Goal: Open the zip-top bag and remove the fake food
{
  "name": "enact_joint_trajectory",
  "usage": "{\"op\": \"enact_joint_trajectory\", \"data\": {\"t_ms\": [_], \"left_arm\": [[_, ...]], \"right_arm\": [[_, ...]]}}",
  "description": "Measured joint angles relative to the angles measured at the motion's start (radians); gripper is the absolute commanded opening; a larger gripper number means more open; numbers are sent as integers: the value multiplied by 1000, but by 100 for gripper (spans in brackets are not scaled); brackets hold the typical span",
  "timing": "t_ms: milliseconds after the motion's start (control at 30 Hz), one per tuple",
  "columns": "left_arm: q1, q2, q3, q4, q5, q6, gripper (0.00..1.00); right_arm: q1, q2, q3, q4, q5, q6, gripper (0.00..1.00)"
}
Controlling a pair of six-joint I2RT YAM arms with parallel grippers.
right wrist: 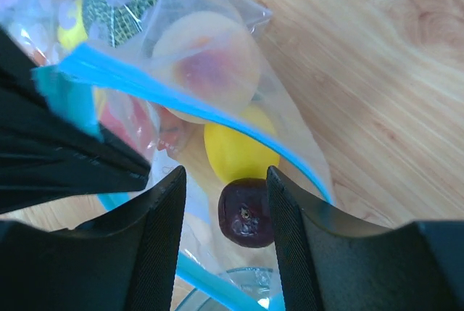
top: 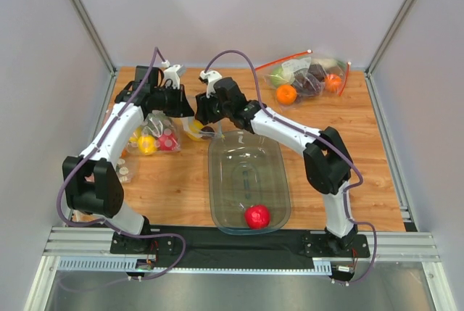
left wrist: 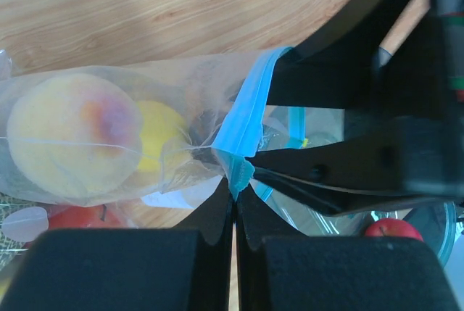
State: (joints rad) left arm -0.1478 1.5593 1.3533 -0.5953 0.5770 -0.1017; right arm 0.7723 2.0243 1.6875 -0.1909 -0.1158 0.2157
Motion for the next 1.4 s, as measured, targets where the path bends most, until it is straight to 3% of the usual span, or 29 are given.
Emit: {"op": "enact_joint_trajectory", "data": {"t_ms": [300,800,1400], "left_arm": [[0,8,0,-2,2,0,0],[0,18,0,-16,-6,0,0],[15,51,0,-25,-40,2,0]], "right_arm": [[5,108,58,-105,6,-14,51],[11,159,108,-176,57,-87,66],[0,311,319,-322,-24,-103,65]]}}
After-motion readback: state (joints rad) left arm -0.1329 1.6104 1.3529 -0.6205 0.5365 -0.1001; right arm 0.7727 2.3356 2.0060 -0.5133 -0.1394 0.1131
